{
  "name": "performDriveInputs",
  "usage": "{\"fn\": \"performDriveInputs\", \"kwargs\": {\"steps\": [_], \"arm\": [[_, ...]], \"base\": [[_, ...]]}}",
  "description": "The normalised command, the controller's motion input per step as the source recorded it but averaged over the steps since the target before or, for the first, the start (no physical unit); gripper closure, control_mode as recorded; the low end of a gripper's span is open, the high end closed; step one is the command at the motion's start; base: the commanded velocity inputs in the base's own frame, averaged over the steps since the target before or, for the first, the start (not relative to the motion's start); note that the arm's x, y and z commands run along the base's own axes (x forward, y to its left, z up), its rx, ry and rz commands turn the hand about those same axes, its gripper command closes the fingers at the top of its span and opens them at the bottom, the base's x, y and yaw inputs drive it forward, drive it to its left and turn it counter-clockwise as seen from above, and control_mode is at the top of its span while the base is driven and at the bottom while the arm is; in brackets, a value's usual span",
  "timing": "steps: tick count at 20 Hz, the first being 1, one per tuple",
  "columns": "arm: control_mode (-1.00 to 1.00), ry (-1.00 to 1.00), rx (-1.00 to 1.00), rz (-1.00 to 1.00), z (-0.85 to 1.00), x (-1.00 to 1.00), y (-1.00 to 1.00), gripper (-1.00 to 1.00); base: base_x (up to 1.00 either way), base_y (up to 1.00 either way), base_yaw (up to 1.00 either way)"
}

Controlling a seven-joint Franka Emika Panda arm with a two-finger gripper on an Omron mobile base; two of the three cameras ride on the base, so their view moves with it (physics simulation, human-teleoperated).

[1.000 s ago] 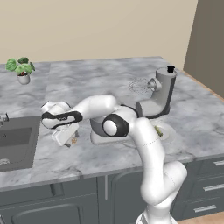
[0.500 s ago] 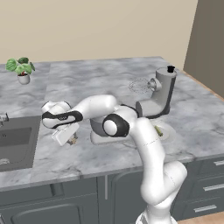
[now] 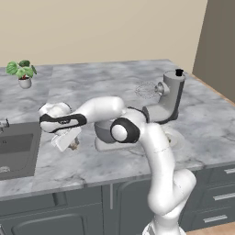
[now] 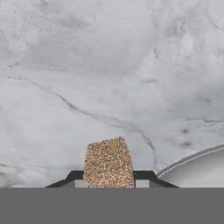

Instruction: Add butter and sugar cubes to the stand mixer bowl and then turn on the stand mixer to begin making frosting.

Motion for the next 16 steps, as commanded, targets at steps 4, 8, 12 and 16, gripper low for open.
{"fn": "performDriveInputs", "kwargs": {"steps": [4, 8, 12, 16], "arm": [[-1.00, -0.09, 0.05, 0.00, 1.00, -0.74, -0.06, 1.00], [-1.00, -0.05, 0.09, 0.00, 1.00, -0.49, -0.32, 1.00], [-1.00, -0.12, 0.08, 0.00, 0.84, -0.10, -0.60, 1.00], [-1.00, -0.14, 0.09, 0.00, 0.61, 0.00, -0.76, 1.00]], "base": [[0.00, 0.00, 0.00], [0.00, 0.00, 0.00], [0.00, 0.00, 0.00], [0.00, 0.00, 0.00]]}}
